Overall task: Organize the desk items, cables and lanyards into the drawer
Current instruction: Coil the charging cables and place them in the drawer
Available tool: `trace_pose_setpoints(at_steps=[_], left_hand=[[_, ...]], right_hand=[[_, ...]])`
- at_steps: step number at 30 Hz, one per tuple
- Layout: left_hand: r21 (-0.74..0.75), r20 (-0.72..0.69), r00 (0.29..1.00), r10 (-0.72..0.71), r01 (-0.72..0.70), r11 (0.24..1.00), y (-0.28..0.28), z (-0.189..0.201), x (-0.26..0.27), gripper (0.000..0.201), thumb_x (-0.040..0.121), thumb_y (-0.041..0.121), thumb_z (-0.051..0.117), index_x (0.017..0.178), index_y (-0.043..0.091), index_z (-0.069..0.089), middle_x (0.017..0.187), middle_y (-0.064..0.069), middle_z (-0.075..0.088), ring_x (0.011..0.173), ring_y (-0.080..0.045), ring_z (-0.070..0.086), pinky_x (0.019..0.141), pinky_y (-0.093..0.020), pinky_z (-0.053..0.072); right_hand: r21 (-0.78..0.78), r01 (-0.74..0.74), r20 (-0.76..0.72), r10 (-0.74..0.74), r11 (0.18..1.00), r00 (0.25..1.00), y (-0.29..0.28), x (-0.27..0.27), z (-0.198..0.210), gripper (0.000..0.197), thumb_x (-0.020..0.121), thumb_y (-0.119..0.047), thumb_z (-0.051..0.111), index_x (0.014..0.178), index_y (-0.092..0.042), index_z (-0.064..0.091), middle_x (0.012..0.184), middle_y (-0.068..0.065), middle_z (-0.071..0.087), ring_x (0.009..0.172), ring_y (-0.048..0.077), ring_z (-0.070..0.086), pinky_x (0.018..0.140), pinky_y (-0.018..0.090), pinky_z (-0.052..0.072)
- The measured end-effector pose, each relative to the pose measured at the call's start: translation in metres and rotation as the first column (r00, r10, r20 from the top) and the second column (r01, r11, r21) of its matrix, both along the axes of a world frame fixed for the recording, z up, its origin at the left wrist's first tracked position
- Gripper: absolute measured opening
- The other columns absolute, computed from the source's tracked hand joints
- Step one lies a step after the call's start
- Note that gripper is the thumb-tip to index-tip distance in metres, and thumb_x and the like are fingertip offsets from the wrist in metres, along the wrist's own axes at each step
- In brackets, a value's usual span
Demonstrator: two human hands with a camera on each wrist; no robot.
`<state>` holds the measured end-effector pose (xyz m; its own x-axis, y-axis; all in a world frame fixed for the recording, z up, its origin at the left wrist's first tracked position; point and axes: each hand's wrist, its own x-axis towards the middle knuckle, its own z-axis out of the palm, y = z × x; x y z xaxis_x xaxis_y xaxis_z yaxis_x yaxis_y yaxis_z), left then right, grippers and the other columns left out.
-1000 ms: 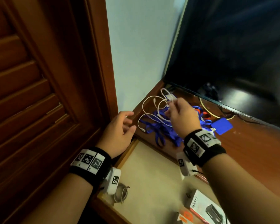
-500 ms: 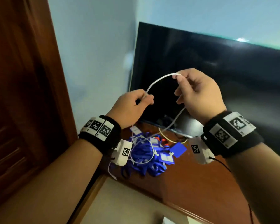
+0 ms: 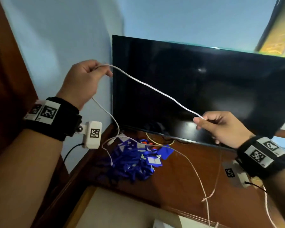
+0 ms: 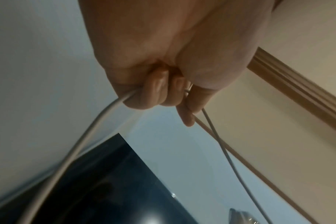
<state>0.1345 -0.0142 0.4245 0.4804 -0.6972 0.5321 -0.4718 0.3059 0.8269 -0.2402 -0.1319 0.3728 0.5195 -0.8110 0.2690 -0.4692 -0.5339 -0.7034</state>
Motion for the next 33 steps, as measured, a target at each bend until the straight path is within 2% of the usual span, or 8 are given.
trace_pose_setpoints(at_steps=[6,11,15,18,22,27,30,33], left_hand=[[0.502,0.381,0.923,-0.051,-0.160,0.850,0.000,-0.046,-0.003,0.012,0.098,0.032,0.063,0.109,0.033,0.066,0.104,-0.005,0.070,0.091,-0.022,0.066,0.080,-0.038,0.052],[0.661,0.398,0.809,-0.434,0.075,0.746,0.004,-0.074,-0.073,0.076,0.088,0.044,0.076,0.152,0.049,0.035,0.155,0.007,0.048,0.139,-0.012,0.048,0.110,-0.027,0.037],[0.577,0.094,0.778,-0.621,0.465,0.671,0.003,-0.079,-0.111,0.031,0.098,0.051,0.062,0.125,0.035,0.064,0.107,0.008,0.076,0.103,-0.006,0.070,0.110,-0.043,0.049],[0.453,-0.030,0.827,-0.562,0.512,0.730,0.008,-0.077,-0.100,0.031,0.106,0.039,0.053,0.084,0.026,0.070,0.060,0.011,0.053,0.059,-0.007,0.053,0.094,-0.056,0.058],[0.467,0.141,0.907,-0.398,0.293,0.834,0.013,-0.074,-0.078,0.024,0.099,0.058,0.057,0.107,0.038,0.069,0.082,0.019,0.065,0.080,-0.003,0.066,0.090,-0.047,0.061],[0.591,0.119,0.782,-0.612,0.439,0.676,0.009,-0.086,-0.115,0.032,0.104,0.053,0.050,0.127,0.037,0.066,0.122,0.018,0.071,0.118,0.002,0.063,0.110,-0.034,0.047],[0.516,0.061,0.760,-0.647,0.531,0.672,0.012,-0.096,-0.117,0.027,0.109,0.038,0.047,0.103,0.025,0.070,0.114,0.006,0.076,0.105,-0.009,0.067,0.102,-0.031,0.050],[0.422,-0.029,0.749,-0.662,0.609,0.671,0.018,-0.100,-0.103,0.028,0.110,0.026,0.047,0.090,0.014,0.062,0.074,-0.008,0.066,0.071,-0.018,0.058,0.089,-0.032,0.057]], right_hand=[[0.101,-0.004,0.163,-0.013,0.995,0.986,0.013,-0.010,-0.031,0.045,0.098,-0.035,0.066,0.066,-0.006,0.054,0.053,-0.007,0.035,0.048,0.008,0.031,0.046,0.015,0.026],[0.113,-0.135,0.202,0.110,0.984,0.973,0.036,0.033,-0.012,0.038,0.109,-0.018,0.043,0.076,-0.008,0.057,0.048,-0.014,0.041,0.046,0.001,0.036,0.046,0.011,0.030],[0.029,-0.152,0.151,0.146,0.988,0.978,0.040,0.042,-0.006,0.036,0.108,-0.025,0.048,0.082,-0.009,0.064,0.048,-0.017,0.046,0.045,0.001,0.040,0.046,0.011,0.032],[-0.033,-0.077,0.149,0.081,0.997,0.985,0.033,0.026,-0.010,0.035,0.107,-0.033,0.050,0.077,-0.020,0.065,0.051,-0.016,0.044,0.049,0.002,0.041,0.048,0.015,0.034],[-0.066,-0.117,0.090,0.123,0.991,0.988,0.036,0.010,-0.019,0.033,0.106,-0.031,0.050,0.080,-0.019,0.067,0.056,-0.022,0.051,0.053,-0.001,0.048,0.055,0.010,0.035],[-0.093,-0.267,0.112,0.277,0.959,0.954,0.056,0.034,-0.021,0.035,0.106,-0.029,0.050,0.083,-0.009,0.066,0.065,-0.012,0.054,0.062,0.001,0.047,0.061,0.015,0.038],[-0.070,-0.250,0.150,0.258,0.966,0.954,0.058,0.034,-0.020,0.037,0.107,-0.029,0.050,0.077,-0.010,0.060,0.059,-0.015,0.047,0.056,0.002,0.041,0.055,0.016,0.036],[-0.079,-0.215,0.062,0.220,0.973,0.974,0.053,0.025,-0.024,0.037,0.106,-0.033,0.052,0.071,-0.020,0.056,0.056,-0.018,0.049,0.053,0.001,0.043,0.054,0.012,0.035]])
